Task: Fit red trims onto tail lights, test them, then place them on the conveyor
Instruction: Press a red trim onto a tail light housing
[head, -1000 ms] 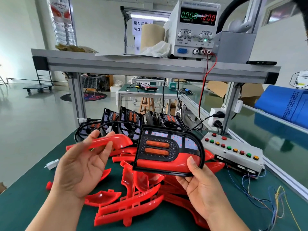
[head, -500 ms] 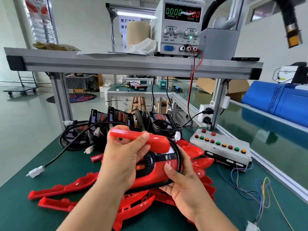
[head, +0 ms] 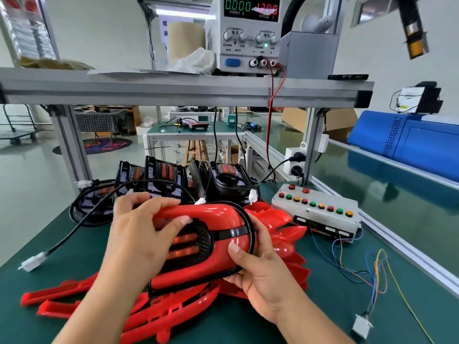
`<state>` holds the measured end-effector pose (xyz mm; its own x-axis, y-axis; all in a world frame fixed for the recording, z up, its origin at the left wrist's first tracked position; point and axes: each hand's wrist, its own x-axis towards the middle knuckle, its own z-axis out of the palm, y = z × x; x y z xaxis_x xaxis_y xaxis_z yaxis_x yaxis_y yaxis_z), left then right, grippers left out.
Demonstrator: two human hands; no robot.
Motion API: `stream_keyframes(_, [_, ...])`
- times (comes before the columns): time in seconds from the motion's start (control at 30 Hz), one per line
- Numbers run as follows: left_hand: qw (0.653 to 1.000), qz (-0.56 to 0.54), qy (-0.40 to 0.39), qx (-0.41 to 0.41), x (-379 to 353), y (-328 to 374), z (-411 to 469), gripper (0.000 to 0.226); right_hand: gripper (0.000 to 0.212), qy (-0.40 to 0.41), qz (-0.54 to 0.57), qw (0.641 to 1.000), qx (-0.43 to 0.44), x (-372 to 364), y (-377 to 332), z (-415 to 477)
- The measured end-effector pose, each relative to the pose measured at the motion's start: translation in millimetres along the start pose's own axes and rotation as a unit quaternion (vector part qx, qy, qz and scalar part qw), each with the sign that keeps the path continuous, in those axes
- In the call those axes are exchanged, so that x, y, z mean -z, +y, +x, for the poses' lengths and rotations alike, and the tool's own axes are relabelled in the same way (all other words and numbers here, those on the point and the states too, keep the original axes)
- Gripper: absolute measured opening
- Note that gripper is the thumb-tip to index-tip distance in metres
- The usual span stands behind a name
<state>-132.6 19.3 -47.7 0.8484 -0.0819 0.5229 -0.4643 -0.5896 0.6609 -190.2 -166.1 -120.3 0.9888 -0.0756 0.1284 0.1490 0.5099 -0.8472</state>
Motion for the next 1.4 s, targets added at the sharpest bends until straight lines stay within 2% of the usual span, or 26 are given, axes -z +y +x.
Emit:
stream_keyframes(0.17, [0.976, 0.194, -0.071, -0.067, 18, -1, 2, 0.034, 0.062, 0.006, -0.003, 1.0, -0.003, 4, 0, 1])
stream_keyframes(0.27, [0.965, 0.232, -0.049, -0.115, 19, -5, 3, 0.034, 0.063, -0.005, -0.014, 1.0, -0.002, 5, -1, 0])
stream_keyframes(0.47, [0.973, 0.122, -0.008, -0.198, 11, -19, -2, 0.045, 0.069, -0.021, -0.021, 1.0, 0.0, 5, -3, 1])
stream_keyframes(0.57, [0.979, 0.068, 0.009, -0.191, 13, -23, -1, 0.032, 0.073, -0.022, -0.021, 1.0, -0.001, 5, -2, 2])
stream_keyframes(0.63, [0.979, 0.068, -0.009, -0.19, 12, -26, 0, 0.028, 0.073, -0.022, -0.024, 0.999, -0.002, 4, 0, 1])
stream_keyframes(0.7, [0.979, 0.063, -0.027, -0.194, 10, -27, -2, 0.034, 0.071, -0.024, -0.026, 0.999, -0.004, 4, 1, 2])
stream_keyframes(0.93, [0.982, 0.058, -0.038, -0.178, 9, -25, -4, 0.039, 0.071, -0.026, -0.027, 0.999, -0.006, 5, 0, 2])
stream_keyframes(1.07, [0.981, 0.051, -0.029, -0.182, 11, -27, -6, 0.038, 0.07, -0.028, -0.028, 0.999, -0.009, 5, 0, 2])
stream_keyframes(1.17, [0.98, 0.049, 0.007, -0.193, 10, -28, -7, 0.028, 0.072, -0.029, -0.025, 0.999, -0.01, 6, 1, 2])
stream_keyframes(1.23, [0.977, 0.038, 0.027, -0.21, 10, -28, -7, 0.029, 0.076, -0.027, -0.026, 0.999, -0.013, 6, 1, 2])
stream_keyframes(1.4, [0.976, 0.024, 0.015, -0.217, 10, -30, -8, 0.026, 0.086, -0.02, -0.037, 0.999, -0.027, 5, 1, 2])
